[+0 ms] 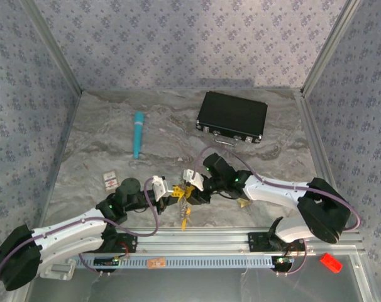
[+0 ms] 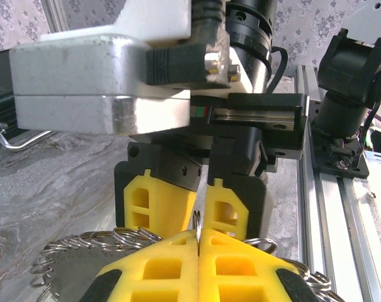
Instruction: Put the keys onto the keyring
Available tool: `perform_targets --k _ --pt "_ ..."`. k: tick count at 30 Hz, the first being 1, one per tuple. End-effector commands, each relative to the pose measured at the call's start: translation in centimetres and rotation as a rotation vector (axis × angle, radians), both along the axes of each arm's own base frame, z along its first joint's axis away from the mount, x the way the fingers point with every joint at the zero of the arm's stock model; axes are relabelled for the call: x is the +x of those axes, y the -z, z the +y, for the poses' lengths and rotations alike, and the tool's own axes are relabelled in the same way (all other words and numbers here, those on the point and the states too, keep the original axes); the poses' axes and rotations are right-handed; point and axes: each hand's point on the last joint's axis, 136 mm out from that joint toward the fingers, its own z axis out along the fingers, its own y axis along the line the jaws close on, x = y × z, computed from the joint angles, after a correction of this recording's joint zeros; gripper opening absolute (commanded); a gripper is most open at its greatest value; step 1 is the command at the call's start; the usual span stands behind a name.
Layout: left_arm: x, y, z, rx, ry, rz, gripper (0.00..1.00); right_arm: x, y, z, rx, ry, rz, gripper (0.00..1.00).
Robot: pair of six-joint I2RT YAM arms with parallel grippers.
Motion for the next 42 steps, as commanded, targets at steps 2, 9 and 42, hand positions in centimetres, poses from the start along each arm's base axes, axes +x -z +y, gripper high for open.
perform_targets --k 2,9,42 --pt "0.1 -1.8 0.1 -0.053 -0.010 -0.050 0.00 0.0 -0.5 -0.6 -0.024 0.014 -0.039 0.18" --pt "0.3 -1.6 0.4 -0.038 -0.029 -0.055 0.00 -0.1 -0.7 -2.2 -0.087 0.018 -0.071 0.04" --pt "5.2 -5.7 7.4 -0.122 -0.519 -0.113 1.00 5.0 -7.4 0.2 -0.168 0.068 -0.285 0.00"
